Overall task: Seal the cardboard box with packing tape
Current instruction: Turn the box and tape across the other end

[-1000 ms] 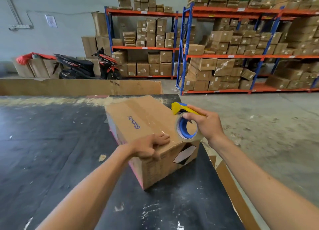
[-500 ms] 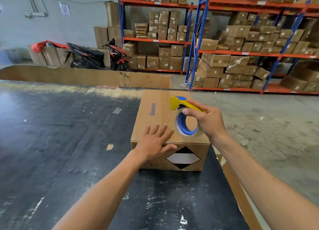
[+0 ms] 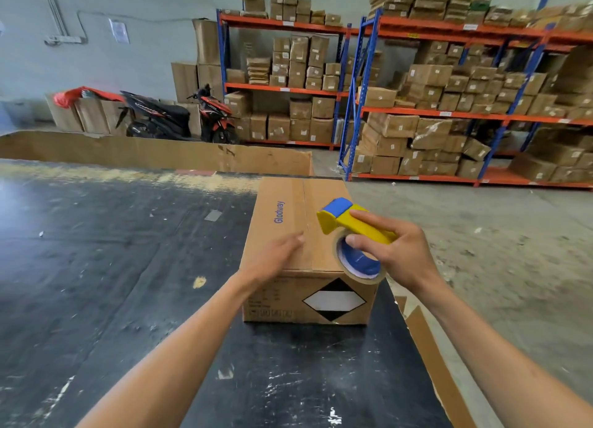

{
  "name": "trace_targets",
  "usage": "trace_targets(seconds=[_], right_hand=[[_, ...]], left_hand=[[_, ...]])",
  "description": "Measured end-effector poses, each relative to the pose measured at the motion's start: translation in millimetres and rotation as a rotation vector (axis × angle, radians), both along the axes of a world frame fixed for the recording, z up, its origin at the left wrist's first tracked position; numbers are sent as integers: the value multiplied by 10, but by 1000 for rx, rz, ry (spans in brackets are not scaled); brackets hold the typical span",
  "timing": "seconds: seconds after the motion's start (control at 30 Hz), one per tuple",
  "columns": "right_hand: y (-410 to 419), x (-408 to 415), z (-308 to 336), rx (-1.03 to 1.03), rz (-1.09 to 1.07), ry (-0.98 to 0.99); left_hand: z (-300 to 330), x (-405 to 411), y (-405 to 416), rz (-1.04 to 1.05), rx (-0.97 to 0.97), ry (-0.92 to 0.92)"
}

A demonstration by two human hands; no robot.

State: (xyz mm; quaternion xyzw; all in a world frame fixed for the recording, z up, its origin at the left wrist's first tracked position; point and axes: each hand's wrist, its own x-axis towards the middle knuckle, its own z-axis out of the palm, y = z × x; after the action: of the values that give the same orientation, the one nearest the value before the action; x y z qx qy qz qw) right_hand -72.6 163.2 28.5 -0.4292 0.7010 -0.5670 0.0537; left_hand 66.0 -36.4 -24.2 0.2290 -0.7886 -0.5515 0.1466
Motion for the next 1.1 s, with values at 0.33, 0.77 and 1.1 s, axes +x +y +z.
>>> trace_targets(seconds=[0.33, 0.77, 1.1], right_hand=[[225, 242, 11, -164, 131, 834], [44, 198, -297, -127, 195, 752], [-57, 160, -102, 38, 263, 778]], left_hand=[[520, 484, 123, -102, 1080, 254], [522, 531, 174, -12, 907, 250], [602, 525, 148, 258, 482, 258]])
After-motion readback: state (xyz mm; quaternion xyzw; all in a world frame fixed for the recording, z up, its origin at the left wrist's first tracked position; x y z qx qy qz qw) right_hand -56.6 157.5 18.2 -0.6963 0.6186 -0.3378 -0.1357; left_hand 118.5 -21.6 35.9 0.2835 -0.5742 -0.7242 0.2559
